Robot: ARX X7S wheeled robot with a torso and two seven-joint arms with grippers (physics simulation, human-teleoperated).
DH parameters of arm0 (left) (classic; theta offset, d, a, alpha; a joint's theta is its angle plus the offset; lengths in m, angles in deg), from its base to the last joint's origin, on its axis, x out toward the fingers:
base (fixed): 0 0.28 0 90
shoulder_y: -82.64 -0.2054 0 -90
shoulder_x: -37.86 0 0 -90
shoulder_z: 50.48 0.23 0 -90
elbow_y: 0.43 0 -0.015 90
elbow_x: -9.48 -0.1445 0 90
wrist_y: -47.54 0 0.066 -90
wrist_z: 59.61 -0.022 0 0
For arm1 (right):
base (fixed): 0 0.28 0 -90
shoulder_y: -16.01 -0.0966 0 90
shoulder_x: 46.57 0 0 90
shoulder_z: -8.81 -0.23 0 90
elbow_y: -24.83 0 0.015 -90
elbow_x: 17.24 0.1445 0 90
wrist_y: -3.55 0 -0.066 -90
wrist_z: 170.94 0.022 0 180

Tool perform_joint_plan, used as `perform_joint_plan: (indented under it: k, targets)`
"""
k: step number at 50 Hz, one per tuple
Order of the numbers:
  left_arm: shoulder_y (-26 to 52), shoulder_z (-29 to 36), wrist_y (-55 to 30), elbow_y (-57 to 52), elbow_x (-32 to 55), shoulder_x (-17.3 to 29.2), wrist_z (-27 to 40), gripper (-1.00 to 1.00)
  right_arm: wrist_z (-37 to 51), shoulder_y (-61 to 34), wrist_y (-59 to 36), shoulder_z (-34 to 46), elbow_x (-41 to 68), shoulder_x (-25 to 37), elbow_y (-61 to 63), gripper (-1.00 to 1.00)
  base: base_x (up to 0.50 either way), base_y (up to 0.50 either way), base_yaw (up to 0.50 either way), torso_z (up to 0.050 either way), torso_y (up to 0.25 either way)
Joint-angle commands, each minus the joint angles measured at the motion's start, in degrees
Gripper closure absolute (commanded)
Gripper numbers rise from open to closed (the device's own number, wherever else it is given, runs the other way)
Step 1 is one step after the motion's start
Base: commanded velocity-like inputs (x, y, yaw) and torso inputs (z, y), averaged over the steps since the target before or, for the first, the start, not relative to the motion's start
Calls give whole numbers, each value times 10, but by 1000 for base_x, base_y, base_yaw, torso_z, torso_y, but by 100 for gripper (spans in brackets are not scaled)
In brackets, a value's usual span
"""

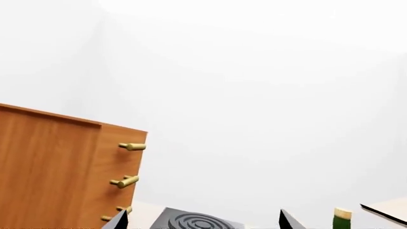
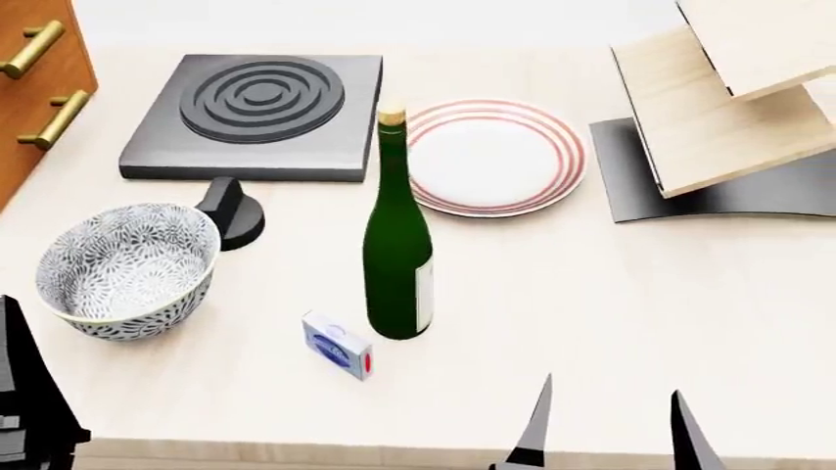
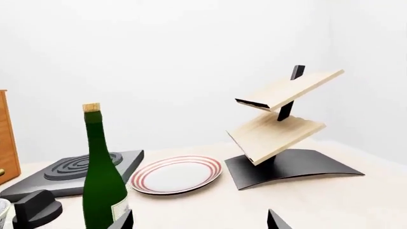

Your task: Pick up the akita bowl and put it on the plate.

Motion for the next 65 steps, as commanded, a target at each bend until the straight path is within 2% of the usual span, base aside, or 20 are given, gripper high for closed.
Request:
perform_joint_plan:
  k: [1,33,65]
  targets:
    - [2,5,2,5,3,4,4,-100,4,-2,2,5,3,4,-4,-100,0,-117,0,0,0]
    - [-1,19,5,-10,7,17,16,-100,27,6,25,27,-21,11,2,-100,2,-78,0,0,0]
    - [-5,25,17,-5,12,26,26,-100,31,3,35,50,-22,18,-12,-100,198,0,0,0,0]
